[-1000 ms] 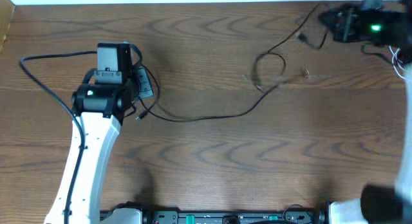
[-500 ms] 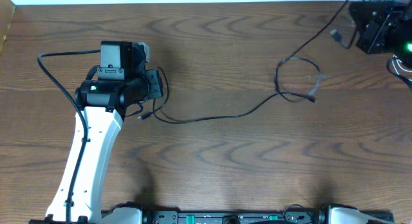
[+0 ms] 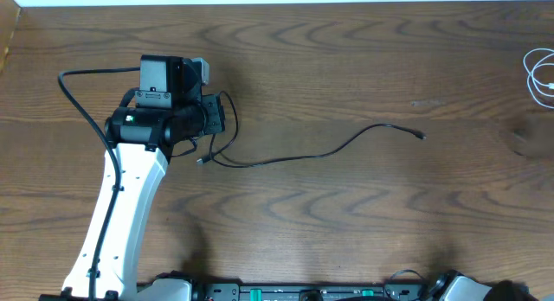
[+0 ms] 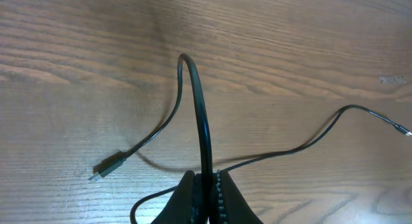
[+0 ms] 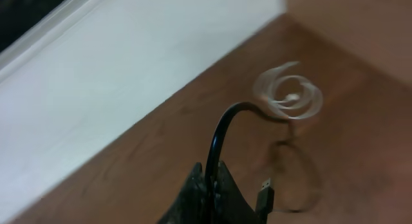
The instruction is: Untangle cables
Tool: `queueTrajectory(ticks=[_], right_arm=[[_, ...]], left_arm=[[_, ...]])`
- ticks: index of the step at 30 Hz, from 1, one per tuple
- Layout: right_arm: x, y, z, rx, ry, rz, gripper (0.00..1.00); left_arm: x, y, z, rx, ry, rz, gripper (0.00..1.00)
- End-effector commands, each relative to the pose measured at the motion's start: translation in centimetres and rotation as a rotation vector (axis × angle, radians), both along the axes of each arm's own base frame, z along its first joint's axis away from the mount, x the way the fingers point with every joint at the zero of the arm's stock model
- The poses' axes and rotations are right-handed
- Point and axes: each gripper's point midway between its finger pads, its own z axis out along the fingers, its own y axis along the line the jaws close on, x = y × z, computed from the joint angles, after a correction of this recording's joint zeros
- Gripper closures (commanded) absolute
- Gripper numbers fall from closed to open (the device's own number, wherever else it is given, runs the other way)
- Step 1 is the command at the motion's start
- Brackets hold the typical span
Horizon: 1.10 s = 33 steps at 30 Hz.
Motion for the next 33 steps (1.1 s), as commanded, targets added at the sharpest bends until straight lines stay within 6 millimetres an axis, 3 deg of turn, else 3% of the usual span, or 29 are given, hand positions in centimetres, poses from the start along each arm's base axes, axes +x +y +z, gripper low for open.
queueTrajectory(ticks=[1,5,7,13,16,19,20,22,25,29,33], right_arm=[[-2.6,-6.7,-2.3,0.077,0.045,-0.308,0.99],[-2.7,-12.0,-6.9,0.151,0.139,-0.41,0.99],[-2.1,-13.4,-8.4,0.169,0.161,-0.421,0.99],[2.8,-16.4,-14.5,0.27,0.192,-0.322,0.98],[4.3,-17.2,-17.1,0.31,0.208,-0.293,0.85],[4.9,-17.7,-20.4,0.363,0.261,-0.291,0.55],[5.1,-17.6,-21.4,0.391,0.276,-0.28,0.44],[5.5,-17.0,-22.5,0.437,0.284,-0.252,0.33],[6.7,-15.3,-22.1,0.512,0.238,-0.165,0.29],[9.8,-9.4,-19.6,0.614,0.116,0.174,0.28],[11.1,-2.8,-19.7,0.587,0.168,0.431,0.27]], left_arm=[[0.2,-0.4,0.7,-0.005,-0.019,-0.025,0.92],[0.2,-0.4,0.7,-0.006,-0.019,-0.025,0.93],[0.2,-0.4,0.7,-0.006,-0.019,-0.025,0.92],[0.2,-0.4,0.7,-0.006,-0.019,-0.025,0.93],[0.2,-0.4,0.6,-0.005,-0.019,-0.025,0.93],[0.2,-0.4,0.7,-0.005,-0.019,-0.025,0.93],[0.2,-0.4,0.7,-0.005,-0.019,-0.025,0.93],[0.2,-0.4,0.7,-0.006,-0.019,-0.025,0.93],[0.2,-0.4,0.7,-0.006,-0.019,-0.025,0.93],[0.2,-0.4,0.7,-0.011,-0.017,-0.019,0.92],[0.4,-2.1,1.6,-0.105,-0.037,-0.069,0.93]])
